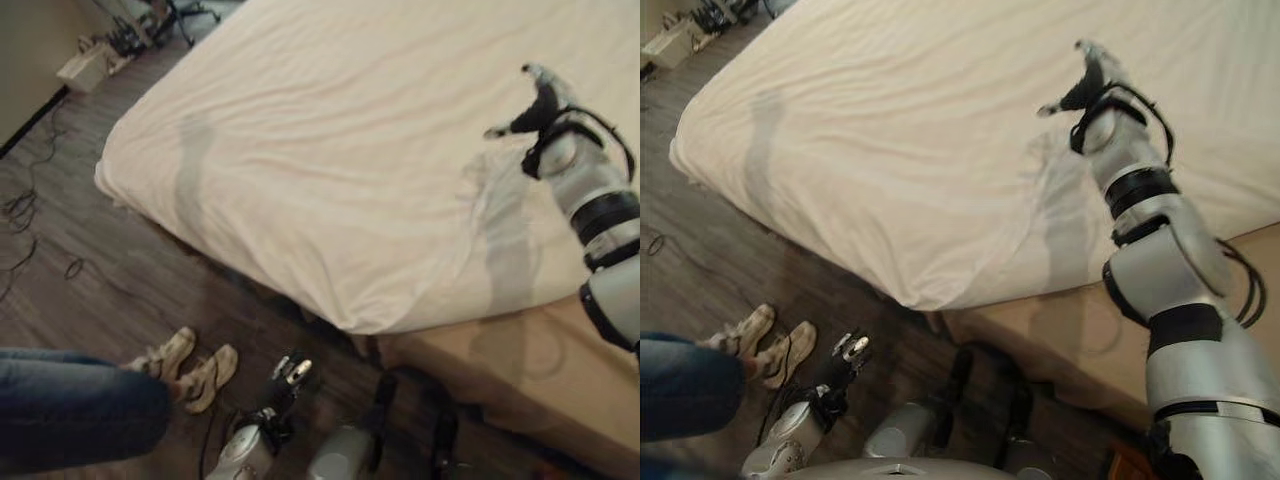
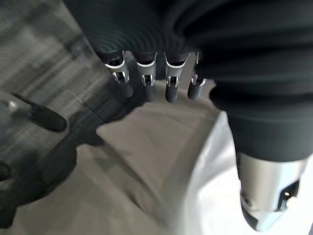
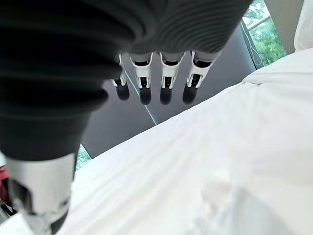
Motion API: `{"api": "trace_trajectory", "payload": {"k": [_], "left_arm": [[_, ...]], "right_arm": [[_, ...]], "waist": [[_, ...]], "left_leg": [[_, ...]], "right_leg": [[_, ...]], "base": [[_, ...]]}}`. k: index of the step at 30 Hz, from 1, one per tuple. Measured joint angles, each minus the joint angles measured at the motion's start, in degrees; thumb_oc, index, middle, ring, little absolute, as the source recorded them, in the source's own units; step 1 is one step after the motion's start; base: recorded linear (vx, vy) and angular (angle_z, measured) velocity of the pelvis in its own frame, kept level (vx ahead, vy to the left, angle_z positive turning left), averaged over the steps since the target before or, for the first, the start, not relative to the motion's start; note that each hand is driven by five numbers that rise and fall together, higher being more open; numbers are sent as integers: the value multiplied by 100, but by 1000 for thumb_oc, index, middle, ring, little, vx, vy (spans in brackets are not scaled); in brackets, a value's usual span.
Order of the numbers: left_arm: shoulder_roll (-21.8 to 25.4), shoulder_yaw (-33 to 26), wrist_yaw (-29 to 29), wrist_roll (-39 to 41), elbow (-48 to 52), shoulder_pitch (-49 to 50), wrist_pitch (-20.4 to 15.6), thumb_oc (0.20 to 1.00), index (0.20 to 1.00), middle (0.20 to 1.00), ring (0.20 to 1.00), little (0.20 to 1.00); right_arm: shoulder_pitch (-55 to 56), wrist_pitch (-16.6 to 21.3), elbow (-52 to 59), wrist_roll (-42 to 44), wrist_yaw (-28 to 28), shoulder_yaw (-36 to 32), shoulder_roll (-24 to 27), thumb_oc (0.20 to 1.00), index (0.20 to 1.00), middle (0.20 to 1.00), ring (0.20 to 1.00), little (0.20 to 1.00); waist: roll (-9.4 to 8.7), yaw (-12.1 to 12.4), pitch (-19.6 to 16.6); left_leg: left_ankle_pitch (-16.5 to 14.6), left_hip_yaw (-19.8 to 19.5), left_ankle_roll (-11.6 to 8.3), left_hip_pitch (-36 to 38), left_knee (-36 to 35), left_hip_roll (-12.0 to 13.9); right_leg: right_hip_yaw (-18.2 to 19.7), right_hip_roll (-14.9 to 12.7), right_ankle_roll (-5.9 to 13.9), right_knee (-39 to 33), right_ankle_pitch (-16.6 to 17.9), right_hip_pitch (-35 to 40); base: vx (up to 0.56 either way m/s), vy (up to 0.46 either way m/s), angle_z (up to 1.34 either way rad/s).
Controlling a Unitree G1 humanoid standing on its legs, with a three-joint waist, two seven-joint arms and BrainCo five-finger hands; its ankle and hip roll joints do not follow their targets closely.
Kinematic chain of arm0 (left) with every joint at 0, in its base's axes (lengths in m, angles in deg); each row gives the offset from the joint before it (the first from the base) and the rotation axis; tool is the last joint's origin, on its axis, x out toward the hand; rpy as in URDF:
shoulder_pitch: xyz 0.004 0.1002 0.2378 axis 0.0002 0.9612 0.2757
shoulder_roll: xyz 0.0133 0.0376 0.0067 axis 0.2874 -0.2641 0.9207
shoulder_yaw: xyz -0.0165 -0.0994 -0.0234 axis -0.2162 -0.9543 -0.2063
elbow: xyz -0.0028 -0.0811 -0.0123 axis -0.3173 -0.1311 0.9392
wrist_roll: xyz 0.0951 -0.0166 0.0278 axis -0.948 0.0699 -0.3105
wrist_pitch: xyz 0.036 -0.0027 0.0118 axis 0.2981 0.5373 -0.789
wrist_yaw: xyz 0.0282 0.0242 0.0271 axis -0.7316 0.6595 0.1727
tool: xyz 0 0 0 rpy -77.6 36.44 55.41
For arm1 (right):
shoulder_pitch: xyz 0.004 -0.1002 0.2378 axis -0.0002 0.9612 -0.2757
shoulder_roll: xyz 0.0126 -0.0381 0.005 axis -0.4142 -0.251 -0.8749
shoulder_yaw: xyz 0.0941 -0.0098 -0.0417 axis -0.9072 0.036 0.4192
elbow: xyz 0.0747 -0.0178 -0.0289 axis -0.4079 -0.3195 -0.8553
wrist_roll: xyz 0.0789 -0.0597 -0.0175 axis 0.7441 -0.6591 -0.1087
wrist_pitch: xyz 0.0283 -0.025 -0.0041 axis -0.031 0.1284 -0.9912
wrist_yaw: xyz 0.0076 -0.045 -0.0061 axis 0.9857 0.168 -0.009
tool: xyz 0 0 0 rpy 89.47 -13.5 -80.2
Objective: Making the bed.
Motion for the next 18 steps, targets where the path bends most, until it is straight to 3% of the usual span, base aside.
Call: {"api": "trace_trajectory", "payload": {"k": [5, 12, 18], "left_arm": [[-10, 112, -8, 1, 55, -56, -3, 1000, 1000, 1000, 1000, 1000], [-31, 165, -15, 0, 181, -405, -106, 1000, 1000, 1000, 1000, 1000], [-57, 180, 2, -3, 313, -557, -187, 1000, 1000, 1000, 1000, 1000]], "right_arm": [[-202, -64, -296, -463, -11, 443, 552, 1000, 1000, 1000, 1000, 1000], [-809, -92, -388, -1349, -1, 1348, 1281, 1000, 1000, 1000, 1000, 1000], [-712, -187, -369, -1583, 10, 1322, 1324, 1000, 1000, 1000, 1000, 1000]], "waist": [[104, 34, 225], [-8, -111, 390], [-29, -202, 492]], "left_leg": [[67, 12, 35, -187, 2, -48], [68, 66, 37, -426, 3, -51], [68, 215, 37, -486, 2, -37]], "right_leg": [[31, -52, 12, 1, 8, -200], [138, -71, 36, 3, 17, -474], [334, -84, 49, 2, 23, -613]], "base": [[20, -6, -3], [23, -4, -6], [9, 8, -15]]}}
